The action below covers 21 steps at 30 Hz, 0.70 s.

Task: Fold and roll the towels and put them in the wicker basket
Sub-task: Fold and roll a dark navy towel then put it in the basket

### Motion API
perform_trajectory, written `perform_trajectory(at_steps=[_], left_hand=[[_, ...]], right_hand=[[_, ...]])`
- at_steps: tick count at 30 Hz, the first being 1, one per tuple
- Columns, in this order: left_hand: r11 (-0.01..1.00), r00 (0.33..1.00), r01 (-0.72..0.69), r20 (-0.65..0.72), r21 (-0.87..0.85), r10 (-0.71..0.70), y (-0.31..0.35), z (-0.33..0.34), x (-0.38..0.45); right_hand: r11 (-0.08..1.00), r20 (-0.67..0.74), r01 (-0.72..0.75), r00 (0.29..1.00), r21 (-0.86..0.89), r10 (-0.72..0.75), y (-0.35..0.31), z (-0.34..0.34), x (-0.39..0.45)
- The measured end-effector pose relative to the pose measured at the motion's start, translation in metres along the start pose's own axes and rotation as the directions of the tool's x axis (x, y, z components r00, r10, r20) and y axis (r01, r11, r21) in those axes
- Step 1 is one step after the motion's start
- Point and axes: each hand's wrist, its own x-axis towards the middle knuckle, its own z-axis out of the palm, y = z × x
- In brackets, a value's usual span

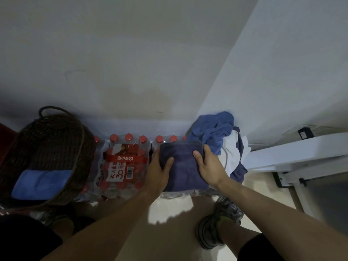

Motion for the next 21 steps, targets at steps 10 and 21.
perform_trajectory(at_steps=[10, 21], left_hand=[[0.854, 0.976, -0.177, -0.023, 0.488, 0.216, -0.038, -0.013, 0.013], [0.651, 0.81, -0.559, 0.508, 0.514, 0.294, -0.069, -0.009, -0.01]], right_hand=[[0.933, 0.048, -0.361, 0.932, -0.009, 0.361, 0.023, 0.026, 0.008], [0.923, 0.364, 0.255, 0.921, -0.289, -0.141, 0.033, 0.01, -0.008]])
